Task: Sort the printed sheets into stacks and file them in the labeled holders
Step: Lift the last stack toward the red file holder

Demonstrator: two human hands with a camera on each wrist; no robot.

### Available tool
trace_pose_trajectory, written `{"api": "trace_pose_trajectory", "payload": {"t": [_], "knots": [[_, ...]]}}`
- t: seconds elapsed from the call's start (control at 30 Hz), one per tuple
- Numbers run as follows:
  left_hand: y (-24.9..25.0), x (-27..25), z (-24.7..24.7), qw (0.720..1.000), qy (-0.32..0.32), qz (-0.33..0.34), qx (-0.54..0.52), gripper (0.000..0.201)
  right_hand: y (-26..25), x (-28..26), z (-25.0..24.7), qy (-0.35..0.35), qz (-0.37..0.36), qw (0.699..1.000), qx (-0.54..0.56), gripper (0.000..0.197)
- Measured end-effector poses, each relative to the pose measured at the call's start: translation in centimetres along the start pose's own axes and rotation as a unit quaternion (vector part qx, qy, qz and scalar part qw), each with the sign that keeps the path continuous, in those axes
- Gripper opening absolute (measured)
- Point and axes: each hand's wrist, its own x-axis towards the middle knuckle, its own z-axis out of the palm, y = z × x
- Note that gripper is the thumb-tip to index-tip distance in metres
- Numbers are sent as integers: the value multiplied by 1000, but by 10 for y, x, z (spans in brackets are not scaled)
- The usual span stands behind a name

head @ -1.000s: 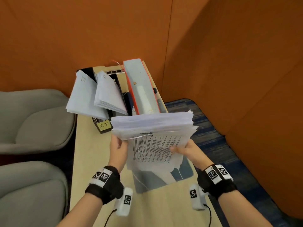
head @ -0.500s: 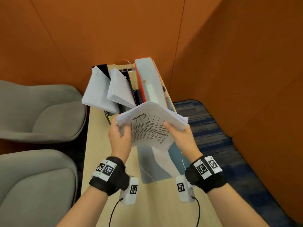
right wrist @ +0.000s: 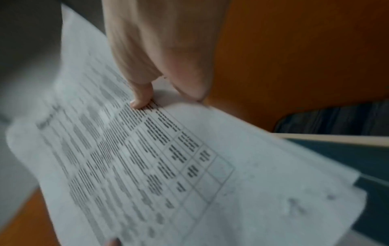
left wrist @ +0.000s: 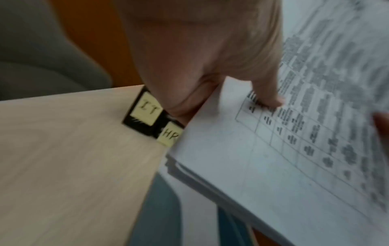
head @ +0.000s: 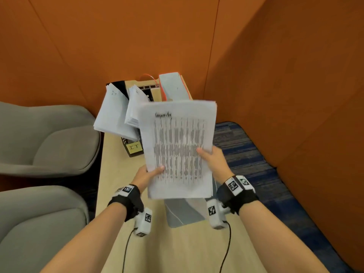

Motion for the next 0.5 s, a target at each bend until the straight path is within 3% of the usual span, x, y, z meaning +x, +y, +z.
{"api": "trace_pose_trajectory", "payload": {"t": [0.1, 0.17, 0.27, 0.33, 0.4, 0.5], "knots": [[28, 22, 0, 998, 4, 56, 7, 19, -31, 26, -17, 22, -31, 998, 43, 36], [54, 40, 2, 994, 34, 103, -25, 22, -38, 42, -29, 9, 4, 999, 35, 48], [89, 72, 11, 982, 71, 155, -79, 27, -24, 54, -29, -74, 89, 991, 63, 54], [104, 92, 24, 977, 72, 175, -95, 25, -15, 60, -12, -103, 96, 982, 127, 58], [116, 109, 42, 975, 55, 194, -90, 26, -12, 78, 8, -47, 50, 983, 172, 41], [125, 138, 57, 978, 45, 200, -48, 28, -19, 117, 18, 96, 13, 988, 122, 13]]}}
